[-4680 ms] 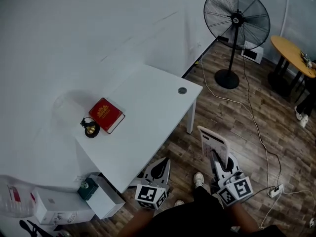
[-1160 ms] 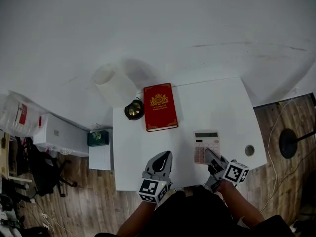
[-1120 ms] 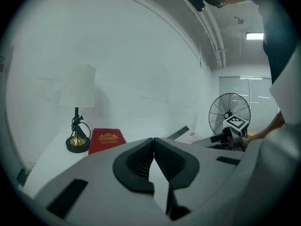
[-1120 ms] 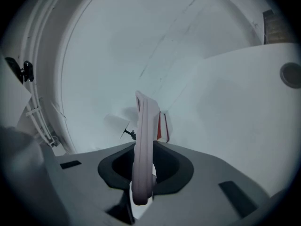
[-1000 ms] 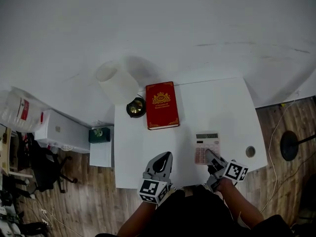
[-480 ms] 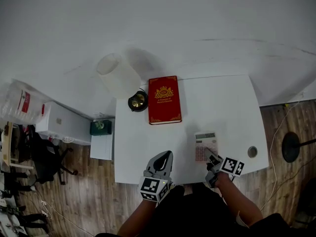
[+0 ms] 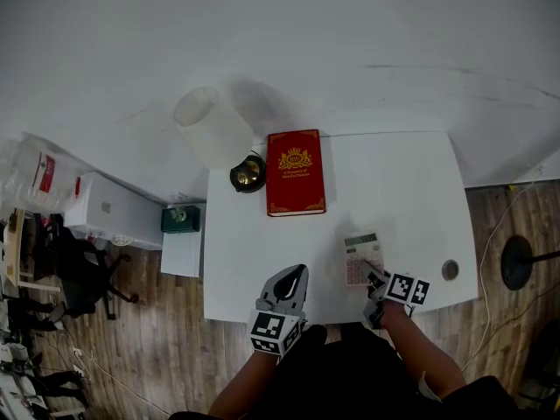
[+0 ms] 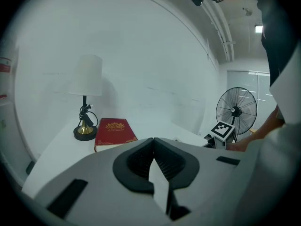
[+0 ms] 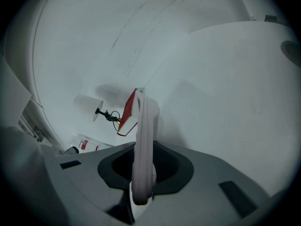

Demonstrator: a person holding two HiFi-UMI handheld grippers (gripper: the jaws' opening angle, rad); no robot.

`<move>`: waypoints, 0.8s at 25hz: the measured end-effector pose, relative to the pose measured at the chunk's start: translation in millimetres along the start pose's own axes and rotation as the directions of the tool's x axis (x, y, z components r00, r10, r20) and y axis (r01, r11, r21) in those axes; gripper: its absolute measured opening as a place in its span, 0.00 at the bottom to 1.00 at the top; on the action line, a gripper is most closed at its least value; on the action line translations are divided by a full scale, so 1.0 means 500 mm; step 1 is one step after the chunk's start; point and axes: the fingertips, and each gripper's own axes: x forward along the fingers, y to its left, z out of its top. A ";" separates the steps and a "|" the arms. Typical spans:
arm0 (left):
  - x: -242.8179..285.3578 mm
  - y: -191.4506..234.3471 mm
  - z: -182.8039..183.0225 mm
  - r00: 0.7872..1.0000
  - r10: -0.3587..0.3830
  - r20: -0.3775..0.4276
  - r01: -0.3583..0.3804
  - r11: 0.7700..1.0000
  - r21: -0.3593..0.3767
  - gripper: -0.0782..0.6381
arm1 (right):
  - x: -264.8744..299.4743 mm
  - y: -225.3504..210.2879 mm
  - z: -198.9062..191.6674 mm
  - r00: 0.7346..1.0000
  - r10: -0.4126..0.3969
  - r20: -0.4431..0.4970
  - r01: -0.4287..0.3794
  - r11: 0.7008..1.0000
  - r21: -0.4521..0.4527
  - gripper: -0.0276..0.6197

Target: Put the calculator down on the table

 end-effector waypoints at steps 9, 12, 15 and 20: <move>0.003 0.012 -0.005 1.000 0.003 -0.002 -0.003 1.000 -0.009 0.14 | 0.014 -0.006 0.001 0.996 -0.085 -0.023 0.082 0.992 -0.093 0.20; 0.006 0.010 -0.001 1.000 -0.005 0.001 0.005 1.000 -0.011 0.14 | 0.014 -0.012 0.002 0.989 -0.148 -0.028 0.141 0.976 -0.166 0.22; 0.009 0.010 -0.002 1.000 -0.013 0.001 0.013 1.000 -0.010 0.14 | 0.014 -0.017 0.007 0.977 -0.213 -0.012 0.203 0.947 -0.247 0.26; 0.009 0.012 -0.004 1.000 -0.018 -0.005 0.018 1.000 -0.009 0.14 | 0.006 -0.025 0.025 0.952 -0.306 0.026 0.296 0.894 -0.336 0.33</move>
